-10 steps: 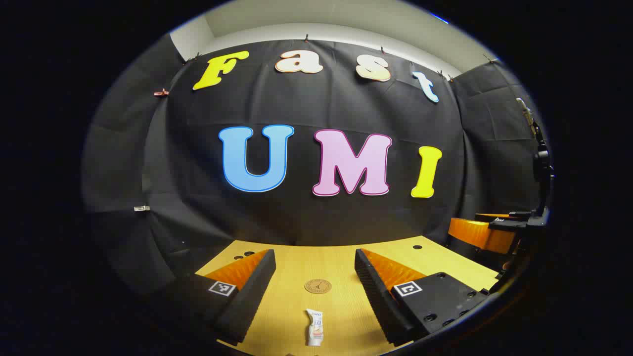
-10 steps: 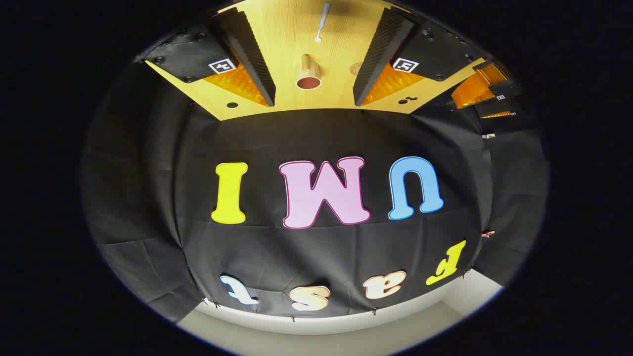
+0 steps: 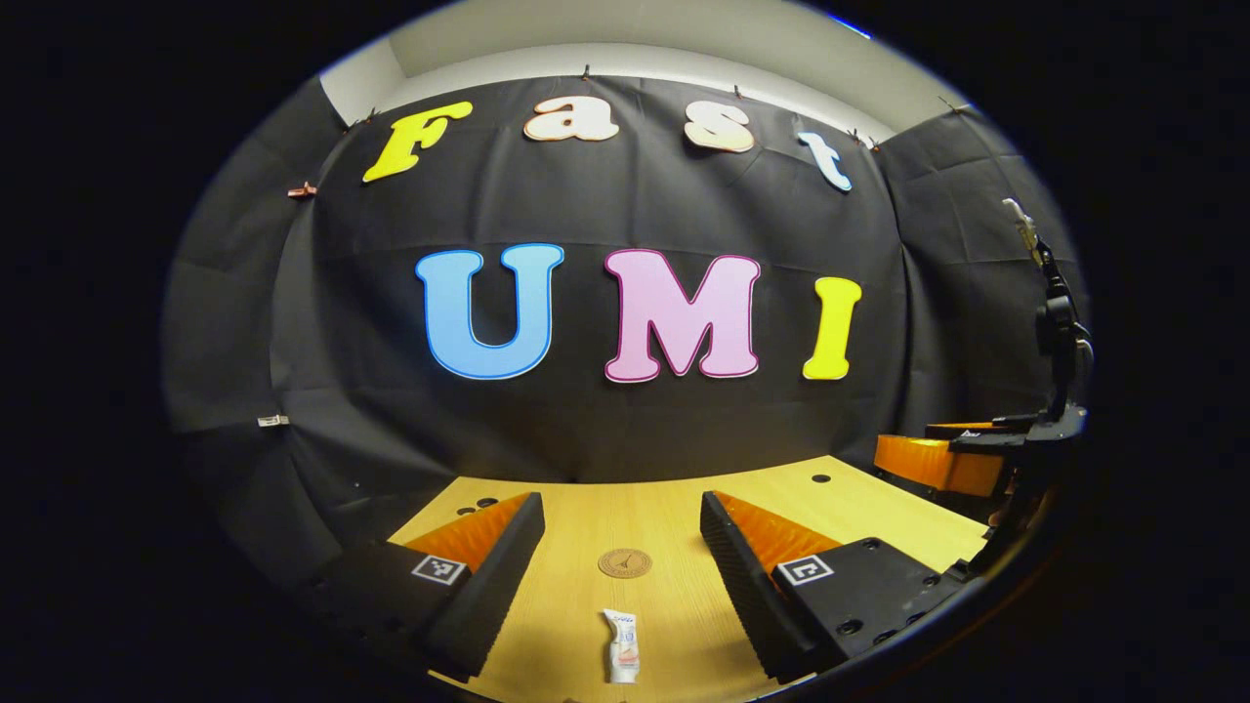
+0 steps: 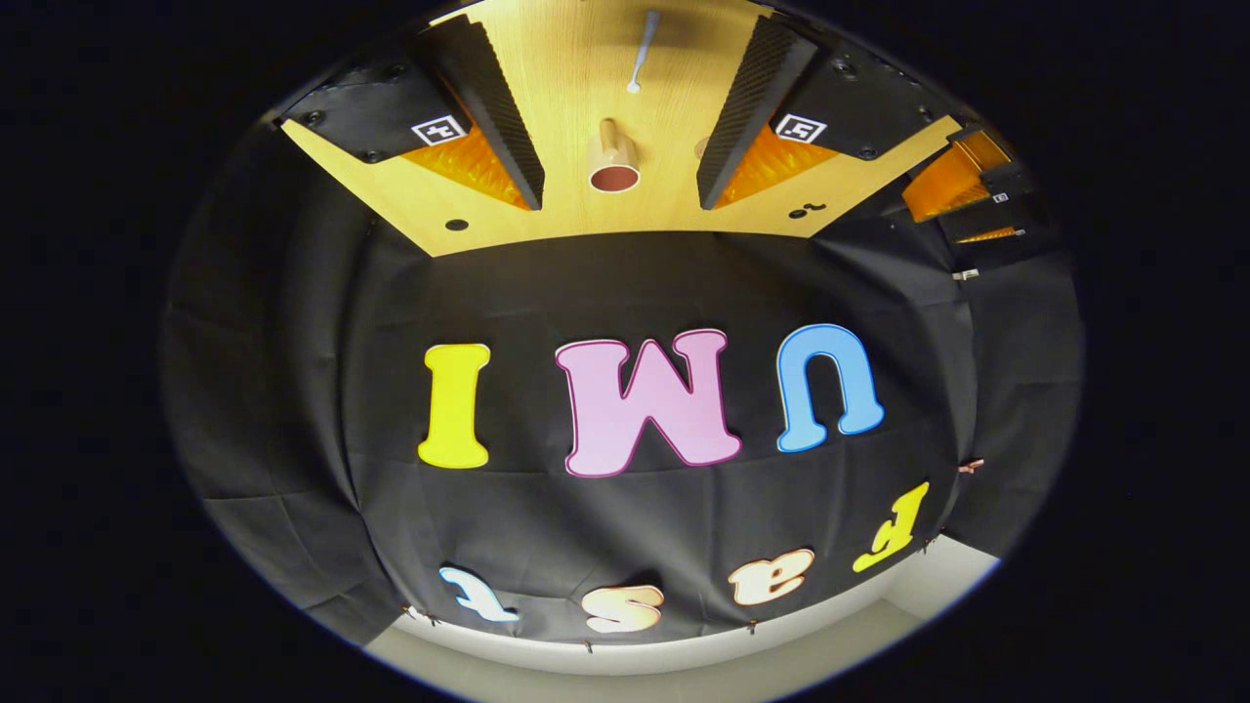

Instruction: Put the toothbrush and toothpaste on the desktop into the cup, then pick up the cup and place it on the coaster on the desktop.

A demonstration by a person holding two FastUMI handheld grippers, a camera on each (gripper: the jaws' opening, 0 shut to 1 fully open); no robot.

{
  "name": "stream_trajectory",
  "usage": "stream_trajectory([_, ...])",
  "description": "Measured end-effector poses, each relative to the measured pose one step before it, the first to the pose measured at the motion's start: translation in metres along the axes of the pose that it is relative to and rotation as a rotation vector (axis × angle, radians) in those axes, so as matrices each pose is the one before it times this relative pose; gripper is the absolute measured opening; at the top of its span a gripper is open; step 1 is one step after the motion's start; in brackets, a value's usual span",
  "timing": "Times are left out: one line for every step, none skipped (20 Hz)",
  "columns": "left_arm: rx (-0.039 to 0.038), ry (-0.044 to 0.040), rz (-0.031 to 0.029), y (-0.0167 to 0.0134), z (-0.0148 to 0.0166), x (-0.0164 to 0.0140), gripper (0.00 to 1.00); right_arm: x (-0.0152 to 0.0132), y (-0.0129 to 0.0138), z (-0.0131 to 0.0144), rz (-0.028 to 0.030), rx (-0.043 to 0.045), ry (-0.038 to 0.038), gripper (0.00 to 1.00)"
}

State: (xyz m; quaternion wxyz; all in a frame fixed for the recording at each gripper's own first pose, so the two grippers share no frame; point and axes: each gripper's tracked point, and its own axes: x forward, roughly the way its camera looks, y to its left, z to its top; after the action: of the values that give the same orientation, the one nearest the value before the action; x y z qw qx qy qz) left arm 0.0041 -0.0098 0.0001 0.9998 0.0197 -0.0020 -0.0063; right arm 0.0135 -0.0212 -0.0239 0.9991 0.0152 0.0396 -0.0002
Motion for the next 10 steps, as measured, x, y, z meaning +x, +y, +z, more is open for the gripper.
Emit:
stream_trajectory([-0.00158, -0.00532, -0.00090, -0.00058, 0.00226, 0.00080, 1.00, 0.00115, -0.00343, -0.00014, -0.00406, 0.00969, 0.00494, 0.97])
stream_trajectory([-0.00376, -0.00268, -0.00431, -0.00228, -0.00073, 0.00107, 1.00, -0.00007, -0.00195, -0.00030, -0.00001, 0.00690, 0.00281, 0.98])
stream_trajectory([-0.00328, 0.00137, -0.00125, -0.00183, -0.00043, 0.00117, 1.00, 0.00036, -0.00119, -0.00044, 0.00202, 0.00224, 0.00275, 0.98])
stream_trajectory([-0.00341, 0.00413, 0.00290, 0.00036, -0.00283, 0.00189, 1.00, 0.00016, -0.00124, -0.00159, 0.00243, -0.00055, 0.00149, 0.98])
stream_trajectory([-0.00247, 0.00605, 0.00234, -0.00084, -0.00161, 0.00148, 1.00, 0.00030, -0.00081, -0.00149, 0.00289, -0.00160, 0.00332, 0.98])
stream_trajectory([0.00509, 0.00020, 0.00517, -0.00042, -0.00178, 0.00045, 1.00, 0.00055, -0.00083, -0.00120, 0.00456, -0.00083, 0.00549, 0.98])
stream_trajectory([0.00814, -0.00256, 0.00308, 0.00003, 0.00059, 0.00068, 1.00, 0.00067, 0.00057, -0.00067, 0.00827, 0.00166, 0.00155, 0.98])
stream_trajectory([0.00868, -0.00111, -0.00237, -0.00136, -0.00131, 0.00078, 1.00, 0.00016, -0.00114, 0.00173, 0.00505, 0.00234, -0.00264, 0.98])
stream_trajectory([0.00750, 0.00304, -0.00152, -0.00097, -0.00114, 0.00114, 1.00, 0.00099, -0.00127, 0.00092, 0.00063, 0.00189, -0.00260, 0.98])
stream_trajectory([0.00294, 0.00466, -0.00011, 0.00024, -0.00228, 0.00220, 1.00, 0.00158, -0.00091, -0.00054, 0.00122, 0.00092, 0.00117, 0.98])
